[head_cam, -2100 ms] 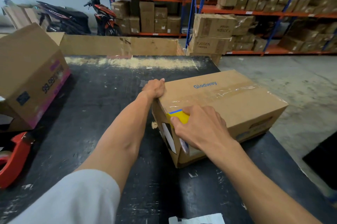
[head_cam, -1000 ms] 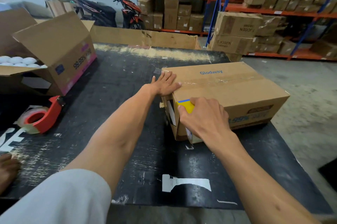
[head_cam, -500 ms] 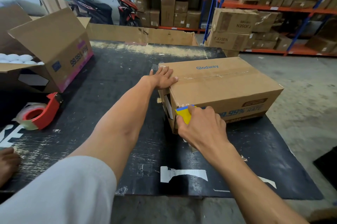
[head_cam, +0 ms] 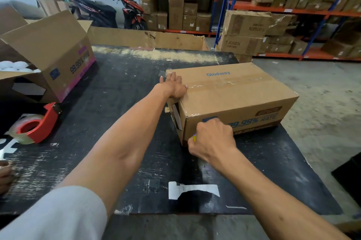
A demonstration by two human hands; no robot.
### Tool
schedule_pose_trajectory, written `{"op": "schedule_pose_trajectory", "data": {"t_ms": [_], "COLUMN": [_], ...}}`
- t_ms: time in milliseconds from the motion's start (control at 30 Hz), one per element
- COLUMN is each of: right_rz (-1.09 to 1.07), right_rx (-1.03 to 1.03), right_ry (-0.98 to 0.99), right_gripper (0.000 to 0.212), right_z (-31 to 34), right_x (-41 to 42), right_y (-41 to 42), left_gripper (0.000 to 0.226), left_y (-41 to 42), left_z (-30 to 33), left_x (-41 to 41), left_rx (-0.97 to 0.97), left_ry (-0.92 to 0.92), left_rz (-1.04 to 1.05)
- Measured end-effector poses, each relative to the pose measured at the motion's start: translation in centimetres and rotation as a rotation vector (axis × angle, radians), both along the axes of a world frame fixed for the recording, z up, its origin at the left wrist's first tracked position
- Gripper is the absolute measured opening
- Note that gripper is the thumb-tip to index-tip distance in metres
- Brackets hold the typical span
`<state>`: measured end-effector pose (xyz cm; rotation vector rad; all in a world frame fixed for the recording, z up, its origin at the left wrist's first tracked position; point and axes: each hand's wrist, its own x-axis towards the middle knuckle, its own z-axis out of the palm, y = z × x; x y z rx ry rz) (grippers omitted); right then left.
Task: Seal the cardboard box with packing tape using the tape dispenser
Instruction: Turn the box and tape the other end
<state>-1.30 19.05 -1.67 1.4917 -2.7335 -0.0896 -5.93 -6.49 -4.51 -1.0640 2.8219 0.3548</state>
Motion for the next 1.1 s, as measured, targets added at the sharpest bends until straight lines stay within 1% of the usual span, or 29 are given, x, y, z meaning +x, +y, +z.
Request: {"op": "schedule_pose_trajectory", "data": {"t_ms": [67,133,200,333,433,500,567,667,767,867,1000,1100], "right_rz": [-0.062,-0.128,-0.183,-0.256,-0.282,-0.296,-0.307,-0.287,-0.251,-0.244,-0.238,-0.242], "right_rx": [-0.061,-0.131,-0.162,-0.185,-0.252,-0.312,-0.395,-0.513,-0.598,-0.635,-0.674,-0.698], "right_ry": [-0.046,-0.104,-0.156,-0.248,-0.327,-0.375,-0.411,-0.471,-0.510,-0.497,-0.509,-0.558], "right_gripper": [0.042,0.041,0.041,0.044,0.039,0.038,0.040,0.040,0.031,0.033,0.040,0.032], "right_z": [1.4,2.9,4.1,5.2,6.4,7.6,8.4,8.2,7.4,6.7,6.3,6.3], "right_x": [-1.2,-2.8,-4.5,-6.6,-7.9,-9.0,-10.2,-11.4,-12.0,-12.7,-13.4,-13.8], "right_y": [-0.1,0.0,0.1,0.0,0.5,0.8,0.7,0.1,-0.2,-0.4,-0.6,-0.9], "left_gripper": [0.070,0.071,0.071,0.066,0.072,0.076,0.075,0.072,0.070,0.069,0.067,0.068], "left_y": [3.1,6.1,7.4,6.4,7.2,8.9,9.9,9.3,8.0,6.9,5.5,3.9], "left_z": [-0.4,-1.2,-2.0,-2.1,-1.6,-1.8,-2.2,-2.4,-2.3,-2.4,-2.3,-2.1], "left_x": [-1.1,-1.9,-2.0,-1.3,-1.1,-0.9,-0.7,-0.6,-0.3,0.1,0.8,1.6], "left_rx": [0.044,0.128,0.162,0.203,0.282,0.309,0.272,0.170,0.126,0.089,0.060,0.063], "left_ry": [0.076,0.204,0.321,0.386,0.482,0.512,0.459,0.342,0.262,0.190,0.166,0.141], "left_rz": [0.118,0.225,0.286,0.285,0.375,0.421,0.392,0.381,0.345,0.313,0.279,0.276]}}
